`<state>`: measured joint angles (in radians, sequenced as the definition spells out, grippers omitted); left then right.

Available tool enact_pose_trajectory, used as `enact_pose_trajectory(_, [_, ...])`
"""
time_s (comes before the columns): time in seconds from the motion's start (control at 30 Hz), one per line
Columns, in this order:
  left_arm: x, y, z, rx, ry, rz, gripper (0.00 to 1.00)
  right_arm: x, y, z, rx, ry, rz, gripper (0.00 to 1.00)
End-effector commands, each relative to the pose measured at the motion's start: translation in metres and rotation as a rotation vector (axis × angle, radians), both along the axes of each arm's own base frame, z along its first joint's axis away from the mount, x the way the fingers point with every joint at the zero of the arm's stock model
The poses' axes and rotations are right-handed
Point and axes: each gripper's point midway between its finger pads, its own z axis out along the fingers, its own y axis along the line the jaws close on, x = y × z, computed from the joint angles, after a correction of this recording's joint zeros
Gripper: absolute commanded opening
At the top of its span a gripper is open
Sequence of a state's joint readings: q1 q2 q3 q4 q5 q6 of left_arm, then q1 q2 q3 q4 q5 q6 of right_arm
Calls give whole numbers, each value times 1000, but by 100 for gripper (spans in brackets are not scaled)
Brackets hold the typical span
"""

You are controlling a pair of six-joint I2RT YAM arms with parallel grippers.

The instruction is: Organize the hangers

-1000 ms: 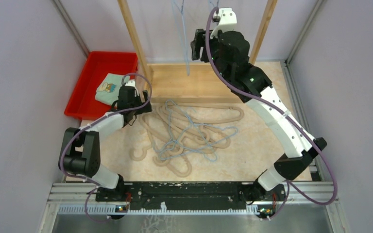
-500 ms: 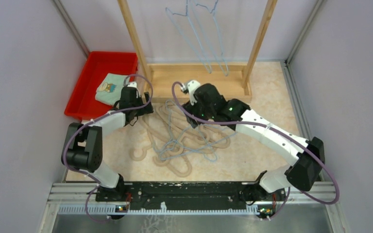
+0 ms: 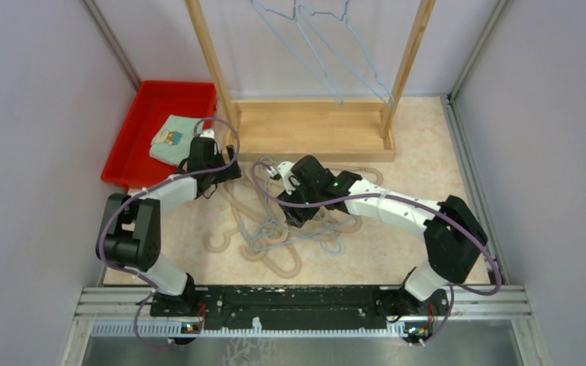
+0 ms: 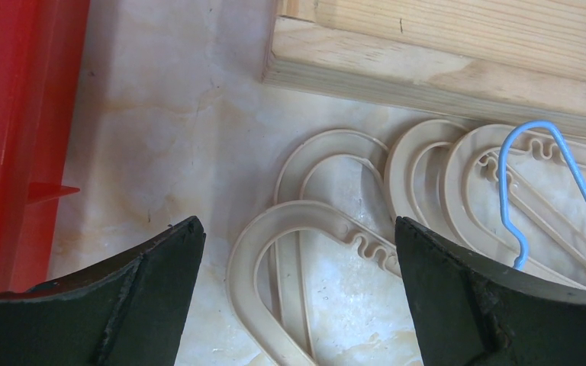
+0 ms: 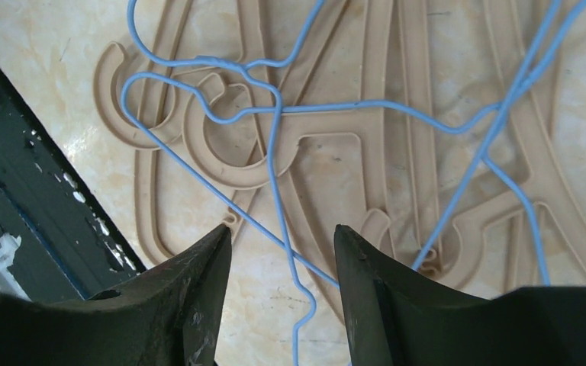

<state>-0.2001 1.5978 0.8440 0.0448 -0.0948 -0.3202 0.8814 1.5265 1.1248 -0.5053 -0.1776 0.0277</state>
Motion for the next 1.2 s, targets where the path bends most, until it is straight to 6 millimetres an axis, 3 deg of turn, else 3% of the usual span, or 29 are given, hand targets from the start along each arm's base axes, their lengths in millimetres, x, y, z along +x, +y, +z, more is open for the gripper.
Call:
enact_pose_trajectory(0.0, [-6, 5, 6, -7, -13, 21, 100, -9, 26, -8, 80, 29, 86, 52])
enact_pose_trajectory(0.4, [-25, 13, -1, 3, 0, 41, 100, -28, 16, -53, 19, 125, 104, 46])
enact_pose_trajectory(0.57, [-28, 13, -1, 1, 3, 43, 100, -22, 18, -56, 20, 113, 88, 46])
enact_pose_trajectory(0.63, [-28, 14, 0, 1, -1, 45, 100, -22, 19, -71, -6, 138, 78, 44])
enact_pose_trajectory(0.83, [-30, 16, 3, 7, -7, 46, 100, -13, 24, -80, -10, 130, 46, 40])
enact_pose_trajectory(1.0, [-31, 18, 3, 18, -5, 46, 100, -13, 25, -85, -31, 148, 51, 23])
enact_pose_trajectory(1.17, [-30, 17, 4, 12, -9, 44, 100, -8, 21, -69, -48, 120, 34, 4])
